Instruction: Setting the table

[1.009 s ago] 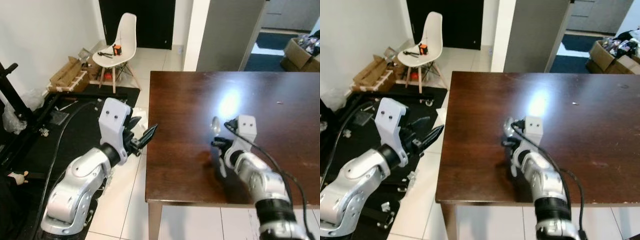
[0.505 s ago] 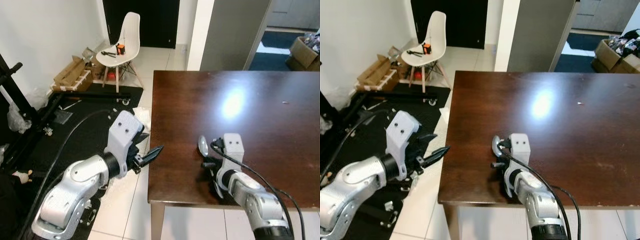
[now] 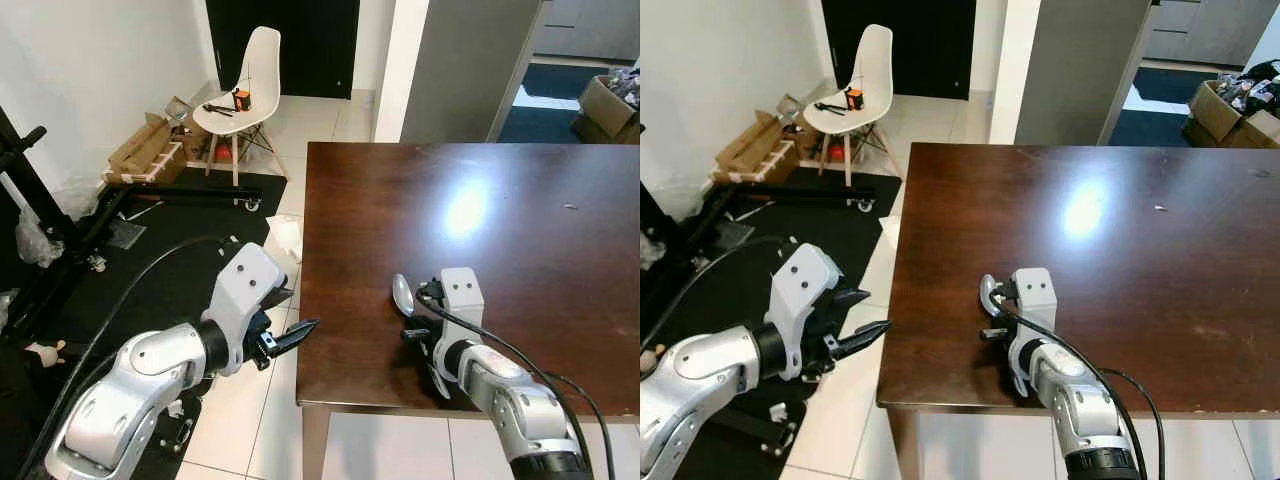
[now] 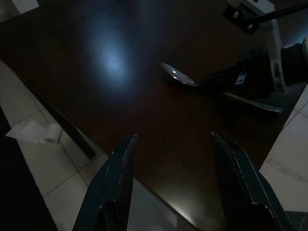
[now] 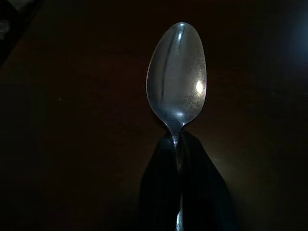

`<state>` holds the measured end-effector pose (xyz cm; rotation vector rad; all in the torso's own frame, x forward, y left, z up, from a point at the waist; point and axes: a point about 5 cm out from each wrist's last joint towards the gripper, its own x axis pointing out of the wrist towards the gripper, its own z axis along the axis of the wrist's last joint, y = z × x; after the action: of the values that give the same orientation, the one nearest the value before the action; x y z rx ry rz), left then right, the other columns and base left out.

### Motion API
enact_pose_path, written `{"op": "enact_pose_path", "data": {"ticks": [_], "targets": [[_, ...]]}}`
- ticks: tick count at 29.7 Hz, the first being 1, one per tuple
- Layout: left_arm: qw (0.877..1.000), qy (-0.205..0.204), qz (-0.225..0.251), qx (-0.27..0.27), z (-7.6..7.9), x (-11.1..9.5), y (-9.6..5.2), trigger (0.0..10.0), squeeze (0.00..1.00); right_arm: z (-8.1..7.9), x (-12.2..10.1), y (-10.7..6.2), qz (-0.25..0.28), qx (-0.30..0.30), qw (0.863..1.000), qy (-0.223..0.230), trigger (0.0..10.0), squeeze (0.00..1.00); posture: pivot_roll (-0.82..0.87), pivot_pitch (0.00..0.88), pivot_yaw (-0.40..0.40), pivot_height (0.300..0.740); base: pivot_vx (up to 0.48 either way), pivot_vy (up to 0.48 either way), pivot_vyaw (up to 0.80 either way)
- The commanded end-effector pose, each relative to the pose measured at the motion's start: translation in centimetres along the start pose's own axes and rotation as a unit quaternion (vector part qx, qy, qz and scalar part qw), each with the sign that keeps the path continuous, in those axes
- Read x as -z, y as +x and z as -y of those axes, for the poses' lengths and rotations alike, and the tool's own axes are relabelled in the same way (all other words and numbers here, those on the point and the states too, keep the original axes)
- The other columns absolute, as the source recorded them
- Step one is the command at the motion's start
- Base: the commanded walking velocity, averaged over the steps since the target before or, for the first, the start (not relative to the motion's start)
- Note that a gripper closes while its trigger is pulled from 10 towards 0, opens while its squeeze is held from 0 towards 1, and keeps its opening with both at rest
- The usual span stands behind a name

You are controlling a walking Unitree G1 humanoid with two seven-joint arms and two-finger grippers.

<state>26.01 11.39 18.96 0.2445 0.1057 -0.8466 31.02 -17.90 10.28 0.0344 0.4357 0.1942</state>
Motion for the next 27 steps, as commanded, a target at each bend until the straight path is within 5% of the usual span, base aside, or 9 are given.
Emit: {"op": "enact_pose_path", "data": {"ticks": [1,2,3,13,14,27], "targets": [[1.000,-0.001,-0.002,0.001,0.3,0.3,0.0,10.0,0.00,0.7,1.9,0.0,-0.041,0.022,0.999,0.006,10.0,0.22,-0.03,0.005,0.088,0.740,0.000,0.000,0.00],[1.000,-0.001,-0.001,0.002,0.3,0.3,0.0,10.0,0.00,0.9,1.9,0.0,-0.040,0.028,0.999,0.008,10.0,0.68,-0.03,0.005,0.088,0.740,0.000,0.000,0.00],[1.000,-0.002,-0.001,0.002,0.3,0.3,0.0,10.0,0.00,0.9,1.9,0.0,-0.038,0.031,0.999,0.009,10.0,0.96,-0.03,0.005,0.088,0.740,0.000,0.000,0.00],[1.000,-0.002,0.003,0.000,0.4,0.3,0.2,10.0,0.00,1.7,1.0,-0.2,-0.009,0.059,0.998,0.032,10.0,1.00,-0.04,0.008,0.088,0.740,0.000,0.000,0.00],[1.000,-0.003,0.005,-0.001,0.5,0.3,0.4,10.0,0.00,1.9,0.1,-0.4,0.021,0.062,0.997,0.043,10.0,0.00,-0.04,0.007,0.086,0.740,0.000,0.000,0.00],[0.999,-0.013,0.022,-0.026,0.3,0.0,1.2,10.0,0.00,2.3,-4.7,-2.7,0.160,0.085,0.981,0.071,10.0,0.00,-0.06,0.000,0.085,0.740,0.000,0.000,0.00]]}}
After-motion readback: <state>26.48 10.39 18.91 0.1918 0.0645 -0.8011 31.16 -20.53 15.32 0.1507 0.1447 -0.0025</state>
